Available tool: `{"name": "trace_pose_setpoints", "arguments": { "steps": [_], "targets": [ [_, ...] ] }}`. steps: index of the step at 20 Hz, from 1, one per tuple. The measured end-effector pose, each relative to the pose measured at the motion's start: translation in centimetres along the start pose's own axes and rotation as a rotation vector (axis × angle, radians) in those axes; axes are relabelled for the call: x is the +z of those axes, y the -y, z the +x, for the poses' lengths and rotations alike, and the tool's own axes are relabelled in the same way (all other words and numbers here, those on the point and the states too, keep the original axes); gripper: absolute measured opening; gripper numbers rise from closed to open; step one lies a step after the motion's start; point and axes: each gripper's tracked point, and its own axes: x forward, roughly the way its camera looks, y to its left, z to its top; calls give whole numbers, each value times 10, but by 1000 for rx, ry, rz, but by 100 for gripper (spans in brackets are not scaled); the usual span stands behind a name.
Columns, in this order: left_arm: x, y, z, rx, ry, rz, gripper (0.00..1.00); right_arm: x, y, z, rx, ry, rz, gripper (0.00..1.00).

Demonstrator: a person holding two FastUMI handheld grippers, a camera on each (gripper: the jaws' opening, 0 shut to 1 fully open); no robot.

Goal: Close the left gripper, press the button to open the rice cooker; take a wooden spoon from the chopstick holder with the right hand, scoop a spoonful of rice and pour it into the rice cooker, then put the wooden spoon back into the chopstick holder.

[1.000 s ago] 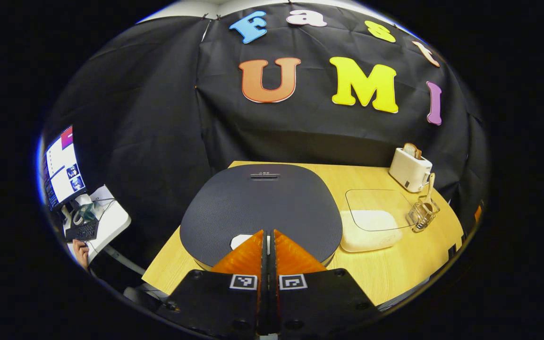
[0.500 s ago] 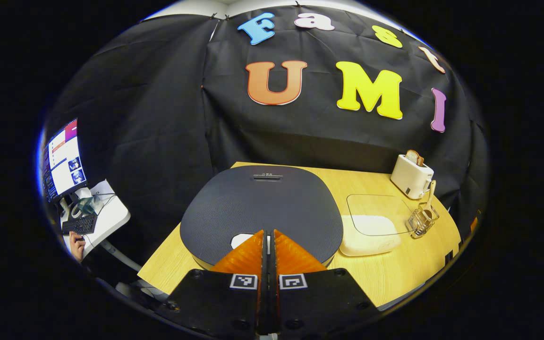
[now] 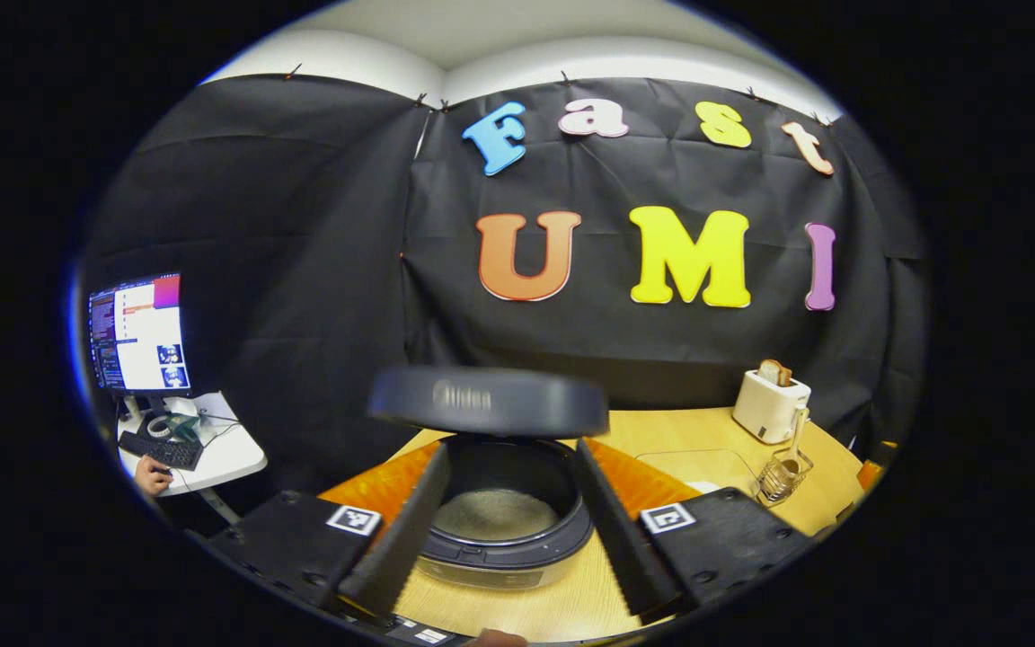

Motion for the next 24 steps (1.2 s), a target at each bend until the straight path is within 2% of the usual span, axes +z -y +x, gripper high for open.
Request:
{"name": "trace_pose_setpoints", "arguments": {
  "steps": [1,3,4,5,7,8,11,12,13,16,19,21,24],
  "targets": [
    [-6,3,1,-3,8,5,100,-4,2,6,-8,-13,-2,96],
    [-19,5,-11,26,16,-10,98,-12,5,20,-21,-47,-16,96],
    [-24,9,-14,30,18,-20,99,-14,8,28,-26,-60,-28,92],
    [-27,14,-18,26,31,-31,99,-12,10,35,-34,-65,-38,96],
    [-33,23,-24,16,50,-42,99,-6,19,52,-62,-61,-55,96],
    [-38,26,-26,8,49,-36,99,-4,22,63,-70,-52,-56,92],
    [-59,34,-34,-6,23,24,99,-2,25,107,-70,-58,-18,92],
    [-65,36,-35,-2,16,43,98,-7,27,125,-71,-86,2,92],
    [-70,39,-36,-3,13,53,98,-8,29,144,-70,-113,22,96],
    [-76,52,-31,-29,3,56,98,-13,41,198,-101,-197,99,96],
    [-72,59,-29,-52,16,33,99,-21,61,243,-170,-266,151,96],
    [-75,54,-27,-54,12,39,99,-30,71,261,-194,-316,169,95],
    [-84,46,-22,-37,-23,36,99,-36,67,280,-168,-362,179,94]
  ]
}}
